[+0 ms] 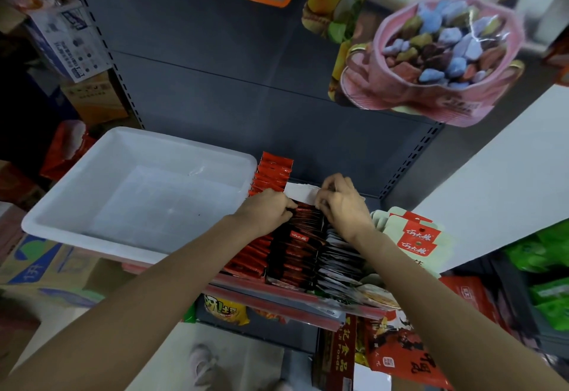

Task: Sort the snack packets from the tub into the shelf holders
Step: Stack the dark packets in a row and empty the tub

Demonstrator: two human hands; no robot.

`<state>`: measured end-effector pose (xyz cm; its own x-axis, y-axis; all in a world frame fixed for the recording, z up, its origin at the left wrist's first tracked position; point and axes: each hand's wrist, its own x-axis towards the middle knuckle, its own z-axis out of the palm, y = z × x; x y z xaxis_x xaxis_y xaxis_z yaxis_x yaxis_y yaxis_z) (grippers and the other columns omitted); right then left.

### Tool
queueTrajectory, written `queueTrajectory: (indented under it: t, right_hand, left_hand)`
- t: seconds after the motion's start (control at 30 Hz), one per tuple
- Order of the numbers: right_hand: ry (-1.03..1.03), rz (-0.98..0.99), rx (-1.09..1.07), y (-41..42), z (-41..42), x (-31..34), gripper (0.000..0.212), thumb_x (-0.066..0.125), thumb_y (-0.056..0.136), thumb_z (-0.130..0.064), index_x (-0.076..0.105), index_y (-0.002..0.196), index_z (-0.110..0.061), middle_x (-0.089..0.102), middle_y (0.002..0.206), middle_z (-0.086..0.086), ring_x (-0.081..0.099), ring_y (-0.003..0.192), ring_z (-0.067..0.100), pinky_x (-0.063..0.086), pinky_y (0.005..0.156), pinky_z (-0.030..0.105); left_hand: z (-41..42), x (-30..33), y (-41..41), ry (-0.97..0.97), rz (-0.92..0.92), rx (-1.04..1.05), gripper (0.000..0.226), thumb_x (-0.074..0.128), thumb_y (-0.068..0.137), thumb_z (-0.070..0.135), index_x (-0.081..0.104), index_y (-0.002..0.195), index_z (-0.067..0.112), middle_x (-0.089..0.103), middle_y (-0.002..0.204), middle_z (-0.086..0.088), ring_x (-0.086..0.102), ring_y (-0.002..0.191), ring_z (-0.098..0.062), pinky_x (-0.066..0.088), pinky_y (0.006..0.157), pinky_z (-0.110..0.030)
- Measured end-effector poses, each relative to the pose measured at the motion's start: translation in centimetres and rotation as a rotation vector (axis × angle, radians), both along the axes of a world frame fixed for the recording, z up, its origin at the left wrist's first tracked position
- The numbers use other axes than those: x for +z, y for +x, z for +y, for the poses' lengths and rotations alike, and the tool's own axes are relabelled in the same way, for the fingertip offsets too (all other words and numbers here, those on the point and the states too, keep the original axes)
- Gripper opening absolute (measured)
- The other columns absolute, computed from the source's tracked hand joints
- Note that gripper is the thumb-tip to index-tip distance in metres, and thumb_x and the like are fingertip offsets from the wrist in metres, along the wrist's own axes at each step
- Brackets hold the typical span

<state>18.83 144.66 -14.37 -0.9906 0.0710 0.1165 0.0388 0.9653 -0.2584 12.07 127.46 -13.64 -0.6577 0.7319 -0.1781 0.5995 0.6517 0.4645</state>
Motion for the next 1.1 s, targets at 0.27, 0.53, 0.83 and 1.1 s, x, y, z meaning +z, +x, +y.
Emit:
queueTrajectory:
  t: [0.27, 0.53, 0.83, 1.1]
  right_hand:
    - [0.190, -0.225, 0.063, -0.6, 0.2, 0.6, 0.038, 0.052, 0.093, -0.041, 0.064, 0.117, -0.015, 0.034, 0.135, 0.005, 0.032, 0.121, 0.022, 0.034, 0.100, 0.034]
    - [0.611, -0.025, 0.166, -1.5, -0.8, 0.1, 0.018, 0.083, 0.055, -0.012, 0.066, 0.062, -0.015, 0.058, 0.077, 0.001, 0.055, 0.073, 0.019, 0.041, 0.055, 0.026]
    - [0.267, -0.191, 0.075, -1.6, -0.4, 1.8, 0.022, 0.045, 0.094, -0.021, 0.062, 0.107, -0.026, 0.063, 0.103, 0.002, 0.054, 0.102, 0.022, 0.044, 0.070, 0.032]
    - [-0.073, -0.349, 0.003, -1.2, 0.7, 1.4, 0.029, 0.050, 0.087, -0.020, 0.065, 0.111, -0.026, 0.067, 0.105, 0.005, 0.061, 0.096, 0.025, 0.053, 0.082, 0.040]
  left_hand:
    - [-0.2, -0.1, 0.1, 0.038, -0.024, -0.029, 0.037, 0.050, 0.095, 0.015, 0.051, 0.132, 0.013, 0.069, 0.098, -0.005, 0.061, 0.094, -0.017, 0.049, 0.084, -0.032]
    - [-0.5, -0.2, 0.3, 0.067, -0.041, 0.000, 0.029, 0.064, 0.088, 0.025, 0.053, 0.112, 0.015, 0.068, 0.098, 0.000, 0.062, 0.090, -0.013, 0.050, 0.080, -0.030]
    - [1.0, 0.4, 0.3, -0.227, 0.360, -0.137, 0.015, 0.051, 0.087, 0.001, 0.065, 0.090, 0.006, 0.063, 0.093, -0.008, 0.062, 0.083, -0.024, 0.047, 0.064, -0.032]
    - [0.5, -0.7, 1.1, -0.039, 0.456, -0.063, 0.018, 0.049, 0.093, 0.006, 0.064, 0.103, 0.008, 0.061, 0.104, -0.005, 0.052, 0.102, -0.021, 0.046, 0.072, -0.031]
